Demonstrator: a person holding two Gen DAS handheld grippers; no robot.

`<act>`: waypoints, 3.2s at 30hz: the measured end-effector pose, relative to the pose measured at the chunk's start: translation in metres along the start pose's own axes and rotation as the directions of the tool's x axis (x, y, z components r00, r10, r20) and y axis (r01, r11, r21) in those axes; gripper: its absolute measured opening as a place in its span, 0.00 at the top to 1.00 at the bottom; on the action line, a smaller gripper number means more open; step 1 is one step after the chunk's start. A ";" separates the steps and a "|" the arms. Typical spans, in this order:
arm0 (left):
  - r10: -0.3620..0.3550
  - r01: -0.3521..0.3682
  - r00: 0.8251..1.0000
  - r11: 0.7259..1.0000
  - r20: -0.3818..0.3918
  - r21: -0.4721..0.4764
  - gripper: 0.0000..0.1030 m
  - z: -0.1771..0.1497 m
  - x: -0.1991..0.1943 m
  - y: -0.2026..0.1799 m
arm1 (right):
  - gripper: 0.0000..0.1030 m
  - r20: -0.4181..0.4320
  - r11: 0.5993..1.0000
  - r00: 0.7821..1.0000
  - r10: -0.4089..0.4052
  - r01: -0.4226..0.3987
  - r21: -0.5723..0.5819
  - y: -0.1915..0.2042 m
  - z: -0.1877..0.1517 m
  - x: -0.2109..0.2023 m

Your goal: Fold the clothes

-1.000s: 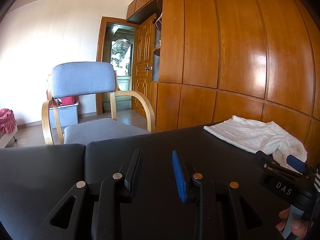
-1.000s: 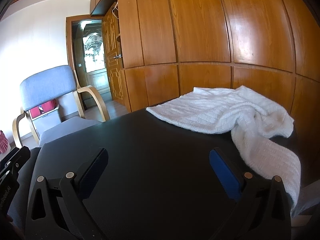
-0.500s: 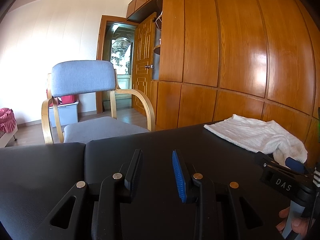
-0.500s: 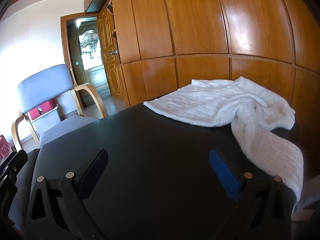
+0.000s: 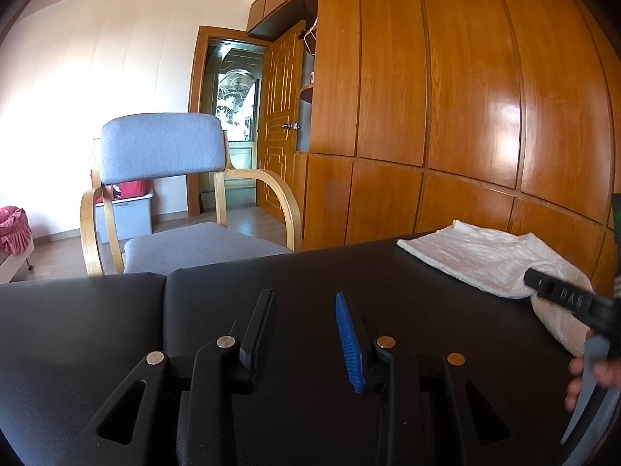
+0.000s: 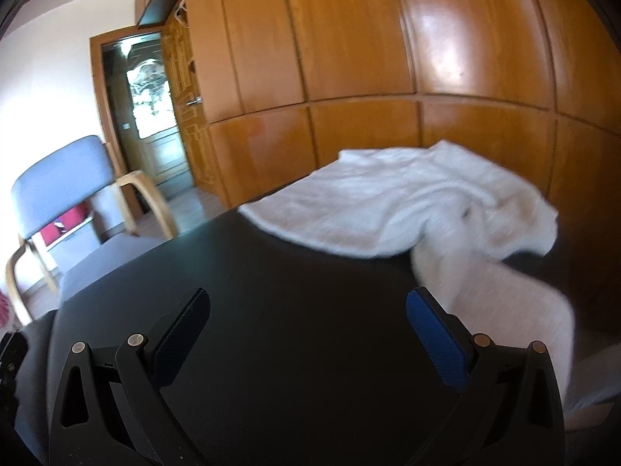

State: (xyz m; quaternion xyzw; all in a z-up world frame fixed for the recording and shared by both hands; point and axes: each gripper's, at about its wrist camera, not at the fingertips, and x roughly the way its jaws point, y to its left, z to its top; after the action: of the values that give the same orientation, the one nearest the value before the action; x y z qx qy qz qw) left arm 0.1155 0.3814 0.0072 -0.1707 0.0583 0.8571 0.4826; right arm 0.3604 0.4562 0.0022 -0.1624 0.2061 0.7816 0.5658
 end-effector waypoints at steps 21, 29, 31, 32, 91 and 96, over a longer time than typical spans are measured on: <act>0.051 -0.052 0.996 0.999 -0.072 -0.008 0.64 -0.002 0.014 0.001 | 0.00 -0.412 0.983 0.893 -0.183 0.174 -0.060 -0.115 0.056 0.155; 0.055 -0.057 0.992 0.998 -0.110 -0.020 0.63 -0.003 0.022 0.004 | 0.00 -0.427 0.981 0.883 -0.195 0.173 -0.090 -0.122 0.042 0.172; 0.056 -0.059 0.992 0.998 -0.111 -0.025 0.63 -0.004 0.022 0.005 | 0.00 -0.430 0.983 0.884 -0.183 0.163 -0.082 -0.124 0.042 0.172; 0.056 -0.059 0.992 0.998 -0.110 -0.027 0.63 -0.004 0.022 0.005 | 0.00 -0.431 0.984 0.885 -0.177 0.156 -0.084 -0.124 0.043 0.172; -0.200 0.266 0.909 0.954 -0.366 0.138 0.63 -0.001 0.030 -0.104 | 0.19 -0.259 0.960 0.955 0.144 -0.198 -0.196 -0.013 -0.001 0.047; -0.095 0.220 0.882 0.949 -0.462 0.225 0.62 -0.013 0.068 -0.123 | 0.19 -0.343 0.962 0.937 0.067 -0.151 -0.226 -0.032 -0.013 0.078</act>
State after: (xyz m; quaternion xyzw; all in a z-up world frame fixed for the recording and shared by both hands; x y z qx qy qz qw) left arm 0.1903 0.4979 -0.0203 -0.2989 0.2696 0.7364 0.5438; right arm 0.3671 0.5218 -0.0516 -0.3497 0.2077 0.7931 0.4535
